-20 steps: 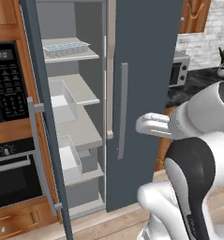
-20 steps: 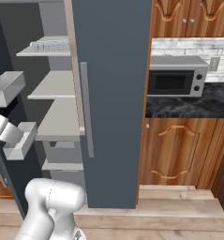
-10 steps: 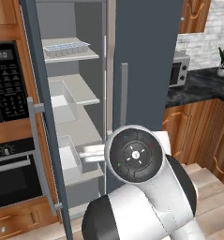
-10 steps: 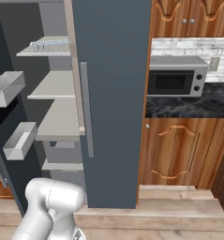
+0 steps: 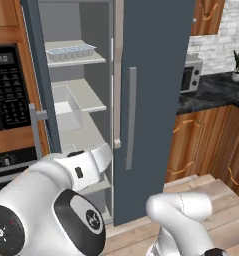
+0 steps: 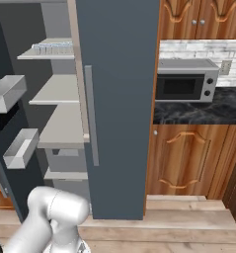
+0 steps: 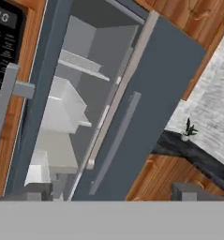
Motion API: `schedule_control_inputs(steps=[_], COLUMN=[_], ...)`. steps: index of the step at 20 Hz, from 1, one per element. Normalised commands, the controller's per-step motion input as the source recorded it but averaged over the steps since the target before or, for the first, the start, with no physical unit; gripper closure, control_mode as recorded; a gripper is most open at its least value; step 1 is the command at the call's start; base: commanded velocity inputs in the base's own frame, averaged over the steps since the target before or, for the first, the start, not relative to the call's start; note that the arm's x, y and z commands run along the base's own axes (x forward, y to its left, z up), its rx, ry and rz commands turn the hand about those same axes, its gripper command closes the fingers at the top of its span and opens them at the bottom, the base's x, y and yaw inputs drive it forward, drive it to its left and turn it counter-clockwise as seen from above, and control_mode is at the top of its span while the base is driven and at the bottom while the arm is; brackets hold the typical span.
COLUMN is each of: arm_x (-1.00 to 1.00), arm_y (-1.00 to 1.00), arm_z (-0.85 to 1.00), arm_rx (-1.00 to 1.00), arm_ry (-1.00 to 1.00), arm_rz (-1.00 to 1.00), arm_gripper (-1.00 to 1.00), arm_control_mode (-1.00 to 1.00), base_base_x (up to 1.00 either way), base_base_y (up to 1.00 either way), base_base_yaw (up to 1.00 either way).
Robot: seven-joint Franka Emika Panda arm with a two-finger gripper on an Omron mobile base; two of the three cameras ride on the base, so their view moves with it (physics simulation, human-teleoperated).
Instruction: The ice cube tray has been filled with water. Take the tray and place it in the freezer to make ice. Close the freezer door after placing the tray.
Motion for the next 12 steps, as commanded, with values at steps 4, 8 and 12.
schedule_control_inputs(steps=[4,8,12], arm_x=[0.78,0.89,0.99], arm_y=[1.0,0.92,0.69], arm_z=[0.0,-0.09,-0.19], arm_rx=[-0.27,-0.24,-0.15], arm_ry=[-0.33,-0.27,-0.13], arm_rz=[-0.02,-0.09,-0.16], arm_gripper=[-1.0,-1.0,-1.0], arm_control_mode=[-1.0,-1.0,-1.0], base_base_x=[0.0,0.0,0.0], base_base_y=[0.0,0.0,0.0], base_base_yaw=[0.0,0.0,0.0])
